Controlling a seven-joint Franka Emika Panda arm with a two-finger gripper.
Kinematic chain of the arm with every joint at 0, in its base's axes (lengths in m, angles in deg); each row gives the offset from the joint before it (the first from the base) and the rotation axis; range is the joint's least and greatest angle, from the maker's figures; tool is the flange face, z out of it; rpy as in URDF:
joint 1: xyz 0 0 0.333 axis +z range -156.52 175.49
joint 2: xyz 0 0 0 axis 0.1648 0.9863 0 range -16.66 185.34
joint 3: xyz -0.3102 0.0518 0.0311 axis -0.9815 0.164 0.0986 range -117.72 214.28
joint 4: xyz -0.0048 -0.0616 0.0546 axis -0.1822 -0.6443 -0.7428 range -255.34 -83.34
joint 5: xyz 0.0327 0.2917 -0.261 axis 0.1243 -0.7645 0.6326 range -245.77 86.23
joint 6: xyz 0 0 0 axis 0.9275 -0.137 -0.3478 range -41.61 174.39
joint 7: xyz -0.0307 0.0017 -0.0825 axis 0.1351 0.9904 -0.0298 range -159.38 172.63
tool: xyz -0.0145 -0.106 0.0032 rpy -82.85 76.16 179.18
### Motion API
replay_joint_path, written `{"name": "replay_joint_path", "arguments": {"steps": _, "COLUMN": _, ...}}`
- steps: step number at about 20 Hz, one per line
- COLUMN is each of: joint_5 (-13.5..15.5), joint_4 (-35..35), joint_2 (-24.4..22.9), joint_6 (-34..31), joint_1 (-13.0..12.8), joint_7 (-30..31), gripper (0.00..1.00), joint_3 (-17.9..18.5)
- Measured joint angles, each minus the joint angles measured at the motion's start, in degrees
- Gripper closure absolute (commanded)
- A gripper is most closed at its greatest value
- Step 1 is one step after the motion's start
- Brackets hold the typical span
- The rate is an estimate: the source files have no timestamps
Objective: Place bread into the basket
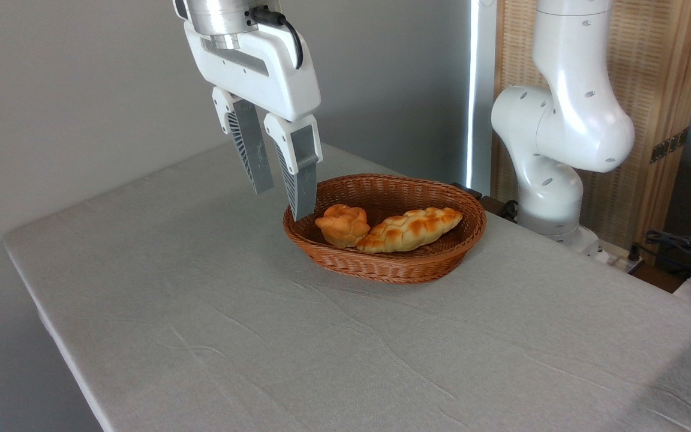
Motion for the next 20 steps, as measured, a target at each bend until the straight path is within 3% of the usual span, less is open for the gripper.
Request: {"name": "replay_joint_path", "arguments": {"steps": 20, "joint_5": -0.15, "joint_4": 0.16, "joint_2": 0.04, "joint_6": 1.25, "joint_1": 1.02, "joint_7": 0.40, "gripper": 0.00, "joint_3": -0.67}}
